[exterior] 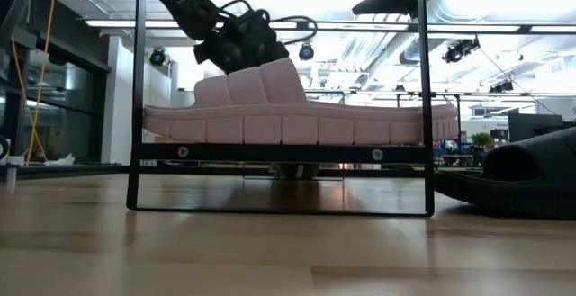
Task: Pick and place slides into the shelf
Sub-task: Put the black slide on the shelf
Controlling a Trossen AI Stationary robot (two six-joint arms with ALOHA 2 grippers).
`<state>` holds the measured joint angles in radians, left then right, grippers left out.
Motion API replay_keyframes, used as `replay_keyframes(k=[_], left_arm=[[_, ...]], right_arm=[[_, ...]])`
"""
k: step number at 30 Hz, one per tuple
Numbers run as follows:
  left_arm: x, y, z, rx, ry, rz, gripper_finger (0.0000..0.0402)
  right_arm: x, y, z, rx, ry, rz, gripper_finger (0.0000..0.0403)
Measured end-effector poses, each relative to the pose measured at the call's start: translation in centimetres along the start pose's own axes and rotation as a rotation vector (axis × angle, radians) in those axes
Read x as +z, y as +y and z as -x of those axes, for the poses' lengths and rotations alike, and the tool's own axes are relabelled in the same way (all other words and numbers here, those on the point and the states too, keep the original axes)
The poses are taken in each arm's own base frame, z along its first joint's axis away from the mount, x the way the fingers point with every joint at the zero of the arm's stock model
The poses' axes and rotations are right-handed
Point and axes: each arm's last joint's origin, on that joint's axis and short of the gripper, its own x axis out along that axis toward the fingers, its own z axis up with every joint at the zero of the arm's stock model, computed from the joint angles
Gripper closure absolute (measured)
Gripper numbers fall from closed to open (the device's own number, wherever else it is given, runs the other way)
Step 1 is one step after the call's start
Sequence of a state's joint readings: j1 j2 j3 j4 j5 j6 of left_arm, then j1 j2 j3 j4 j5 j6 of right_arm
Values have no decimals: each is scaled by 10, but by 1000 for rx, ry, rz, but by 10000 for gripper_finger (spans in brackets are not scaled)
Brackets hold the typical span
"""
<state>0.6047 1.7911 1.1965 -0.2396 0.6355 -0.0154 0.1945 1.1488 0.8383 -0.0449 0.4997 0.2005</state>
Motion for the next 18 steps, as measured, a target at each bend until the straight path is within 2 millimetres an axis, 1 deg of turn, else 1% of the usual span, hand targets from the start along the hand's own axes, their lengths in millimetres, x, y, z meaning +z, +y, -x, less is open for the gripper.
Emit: replay_keyframes(k=[2, 4, 10, 14, 18], left_arm=[[2, -7, 1, -23, -7, -19, 219], [5, -19, 4, -41, -16, -50, 224], [16, -64, 17, -86, -68, -159, 234], [17, -95, 26, -118, -83, -216, 236], [12, -122, 28, -136, -60, -251, 236]], right_arm=[[-1, 0, 0, -3, 8, 5, 128], [-2, -1, 0, -7, 21, 12, 128], [-4, -1, 0, -21, 39, 24, 128], [-4, -1, 0, -21, 39, 24, 128], [-4, -1, 0, -20, 40, 24, 128]])
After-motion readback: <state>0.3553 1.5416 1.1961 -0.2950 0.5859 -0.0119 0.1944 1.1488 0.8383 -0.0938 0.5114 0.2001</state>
